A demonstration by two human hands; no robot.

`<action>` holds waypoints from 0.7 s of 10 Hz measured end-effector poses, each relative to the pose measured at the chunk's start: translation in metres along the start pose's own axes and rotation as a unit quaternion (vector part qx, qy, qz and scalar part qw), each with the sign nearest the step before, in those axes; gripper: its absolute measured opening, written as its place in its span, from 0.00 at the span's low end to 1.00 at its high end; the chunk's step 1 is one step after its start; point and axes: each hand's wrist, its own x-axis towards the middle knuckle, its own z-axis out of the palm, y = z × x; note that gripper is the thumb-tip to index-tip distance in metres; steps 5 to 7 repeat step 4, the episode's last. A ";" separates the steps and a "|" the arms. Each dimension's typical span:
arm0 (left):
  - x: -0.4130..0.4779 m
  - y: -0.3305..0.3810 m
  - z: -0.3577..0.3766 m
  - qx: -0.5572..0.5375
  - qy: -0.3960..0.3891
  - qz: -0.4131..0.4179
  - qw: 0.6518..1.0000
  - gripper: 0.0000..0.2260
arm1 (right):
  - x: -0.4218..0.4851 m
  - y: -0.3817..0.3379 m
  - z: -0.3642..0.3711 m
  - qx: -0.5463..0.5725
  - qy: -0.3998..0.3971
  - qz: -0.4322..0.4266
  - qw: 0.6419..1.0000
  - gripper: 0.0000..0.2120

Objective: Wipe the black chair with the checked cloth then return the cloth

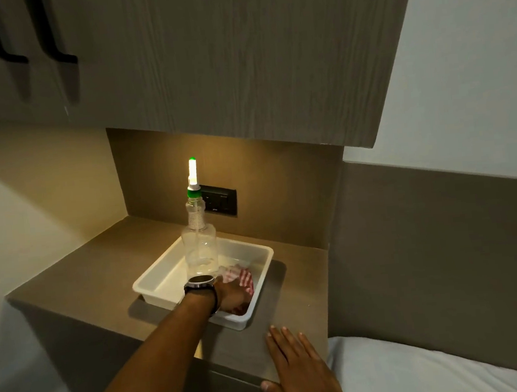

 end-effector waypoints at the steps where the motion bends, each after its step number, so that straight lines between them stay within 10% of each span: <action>1: -0.012 -0.006 -0.004 0.045 0.015 -0.036 0.998 0.12 | 0.001 0.001 0.001 -0.005 -0.004 0.000 1.000 0.44; 2: -0.026 -0.007 -0.006 0.057 0.050 -0.053 0.996 0.30 | 0.004 0.001 -0.003 -0.013 -0.014 0.004 1.000 0.44; 4: -0.072 -0.023 -0.011 0.032 0.264 0.035 0.963 0.21 | 0.001 -0.002 -0.012 -0.012 -0.039 0.016 0.999 0.45; 7: -0.072 -0.023 -0.011 0.032 0.264 0.035 0.963 0.21 | 0.001 -0.002 -0.012 -0.012 -0.039 0.016 0.999 0.45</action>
